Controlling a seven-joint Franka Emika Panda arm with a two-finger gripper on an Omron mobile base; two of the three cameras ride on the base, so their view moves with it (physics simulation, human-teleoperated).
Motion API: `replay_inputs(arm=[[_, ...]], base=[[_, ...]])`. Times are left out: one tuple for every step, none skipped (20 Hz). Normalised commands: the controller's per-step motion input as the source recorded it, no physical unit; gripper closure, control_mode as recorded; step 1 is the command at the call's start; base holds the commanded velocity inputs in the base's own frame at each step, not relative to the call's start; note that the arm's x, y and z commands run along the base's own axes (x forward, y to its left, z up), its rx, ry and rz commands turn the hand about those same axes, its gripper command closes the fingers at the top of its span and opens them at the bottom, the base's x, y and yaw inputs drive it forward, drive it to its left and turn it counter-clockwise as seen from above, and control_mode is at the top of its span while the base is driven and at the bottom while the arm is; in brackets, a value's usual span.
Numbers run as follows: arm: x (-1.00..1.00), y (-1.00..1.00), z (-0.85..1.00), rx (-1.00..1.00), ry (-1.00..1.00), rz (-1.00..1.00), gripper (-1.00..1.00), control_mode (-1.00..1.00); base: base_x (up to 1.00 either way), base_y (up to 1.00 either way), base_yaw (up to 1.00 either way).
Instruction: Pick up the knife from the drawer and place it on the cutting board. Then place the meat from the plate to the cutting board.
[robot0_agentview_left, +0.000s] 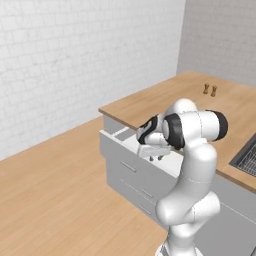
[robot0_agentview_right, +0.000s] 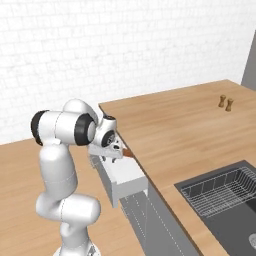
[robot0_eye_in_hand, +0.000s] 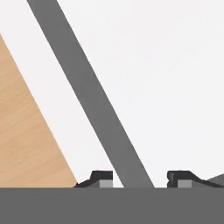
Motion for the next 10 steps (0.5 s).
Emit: replay_inputs(arm=[[-0.28,1.0,-0.58,0.0,0.11,0.05,-1.0,-1.0],[-0.39,1.0,-0.59,0.0,0.11,0.05,-1.0,-1.0],[-0.38,1.0,-0.61,0.0,0.11,0.05,-1.0,-1.0],[-0.41,1.0,-0.62,0.0,0.12,0.05,-1.0,-1.0],[-0.48,1.0,-0.61,0.0,0.11,0.06,-1.0,-1.0],[-0.51,1.0,-0.59,0.0,0.11,0.07,-1.0,-1.0],[-0.56,1.0,-0.56,0.0,0.1,0.08,-1.0,-1.0],[-0.66,1.0,-0.52,0.0,0.08,0.09,-1.0,-1.0],[-0.76,1.0,-0.46,0.0,0.07,0.1,-1.0,-1.0],[-0.8,1.0,-0.44,0.0,0.07,0.11,-1.0,-1.0]], base=[[0.0,0.0,0.0],[0.0,0.0,0.0],[0.0,0.0,0.0],[0.0,0.0,0.0],[0.0,0.0,0.0],[0.0,0.0,0.0],[0.0,0.0,0.0],[0.0,0.0,0.0],[0.0,0.0,0.0],[0.0,0.0,0.0]])
